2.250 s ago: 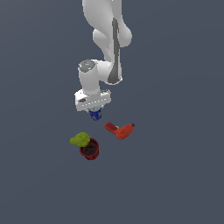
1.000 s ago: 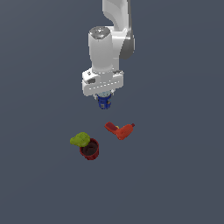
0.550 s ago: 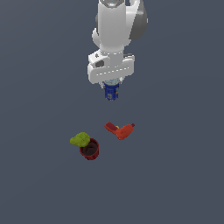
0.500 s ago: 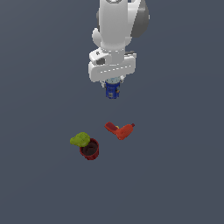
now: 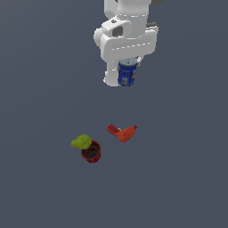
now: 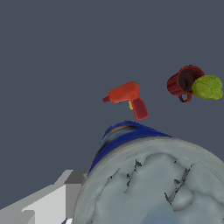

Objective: Pick up a designated object from a clutter of objects.

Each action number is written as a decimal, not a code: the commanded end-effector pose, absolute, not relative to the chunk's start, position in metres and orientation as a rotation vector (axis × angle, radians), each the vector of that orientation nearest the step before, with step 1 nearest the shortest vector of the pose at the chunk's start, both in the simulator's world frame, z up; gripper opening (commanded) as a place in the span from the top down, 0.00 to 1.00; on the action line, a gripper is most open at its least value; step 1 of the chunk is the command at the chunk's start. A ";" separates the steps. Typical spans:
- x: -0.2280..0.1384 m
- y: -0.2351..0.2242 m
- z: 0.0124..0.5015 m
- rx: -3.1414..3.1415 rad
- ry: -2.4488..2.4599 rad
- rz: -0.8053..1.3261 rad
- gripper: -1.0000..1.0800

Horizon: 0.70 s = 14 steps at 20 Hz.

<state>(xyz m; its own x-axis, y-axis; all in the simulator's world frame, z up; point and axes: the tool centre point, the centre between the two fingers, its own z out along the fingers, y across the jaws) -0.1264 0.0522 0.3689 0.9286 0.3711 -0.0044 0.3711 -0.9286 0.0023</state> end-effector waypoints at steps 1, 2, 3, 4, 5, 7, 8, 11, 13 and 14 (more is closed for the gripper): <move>-0.124 0.064 0.393 3.083 0.593 -0.001 1.00; -0.124 0.069 0.401 3.083 0.593 -0.001 1.00; -0.123 0.073 0.409 3.083 0.594 -0.001 1.00; -0.122 0.077 0.416 3.083 0.594 -0.001 1.00; -0.121 0.080 0.423 3.084 0.594 -0.001 1.00; -0.119 0.086 0.435 3.084 0.594 -0.001 1.00; -0.119 0.089 0.440 3.084 0.594 -0.001 1.00; -0.117 0.096 0.452 3.085 0.594 -0.001 1.00; -0.115 0.099 0.459 3.085 0.594 -0.001 1.00; -0.115 0.100 0.461 3.085 0.594 -0.001 1.00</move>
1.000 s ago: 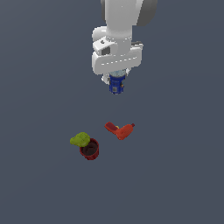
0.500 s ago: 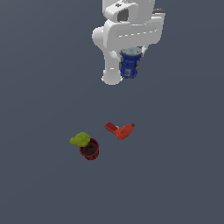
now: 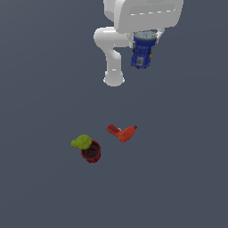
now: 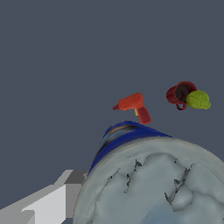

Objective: Pick up a designated object from a clutter of objects.

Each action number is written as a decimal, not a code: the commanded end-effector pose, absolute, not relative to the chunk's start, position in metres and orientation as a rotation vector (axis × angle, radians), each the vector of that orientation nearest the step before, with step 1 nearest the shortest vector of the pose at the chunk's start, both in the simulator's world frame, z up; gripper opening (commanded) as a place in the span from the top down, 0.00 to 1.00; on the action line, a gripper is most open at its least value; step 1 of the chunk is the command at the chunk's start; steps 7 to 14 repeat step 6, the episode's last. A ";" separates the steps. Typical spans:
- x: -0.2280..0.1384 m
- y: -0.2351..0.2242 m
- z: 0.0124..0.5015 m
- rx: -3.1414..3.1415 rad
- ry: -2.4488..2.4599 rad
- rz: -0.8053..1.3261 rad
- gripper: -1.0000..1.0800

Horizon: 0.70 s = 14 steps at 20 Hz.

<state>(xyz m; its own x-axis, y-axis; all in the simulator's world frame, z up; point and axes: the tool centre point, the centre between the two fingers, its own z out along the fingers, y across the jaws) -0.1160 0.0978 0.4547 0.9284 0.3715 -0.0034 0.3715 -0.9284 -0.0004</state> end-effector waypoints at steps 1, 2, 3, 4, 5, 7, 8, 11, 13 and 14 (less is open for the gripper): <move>-0.115 0.101 0.463 3.085 0.594 -0.001 1.00; -0.114 0.102 0.465 3.085 0.593 0.000 1.00; -0.114 0.102 0.466 3.085 0.593 0.000 1.00; -0.114 0.103 0.467 3.085 0.593 0.000 1.00; -0.114 0.103 0.468 3.085 0.593 0.000 1.00; -0.114 0.103 0.468 3.085 0.593 0.000 1.00; -0.114 0.103 0.468 3.085 0.593 0.000 1.00; -0.114 0.103 0.468 3.085 0.593 0.000 1.00; -0.114 0.103 0.468 3.085 0.593 0.000 1.00; -0.114 0.103 0.468 3.085 0.593 0.000 1.00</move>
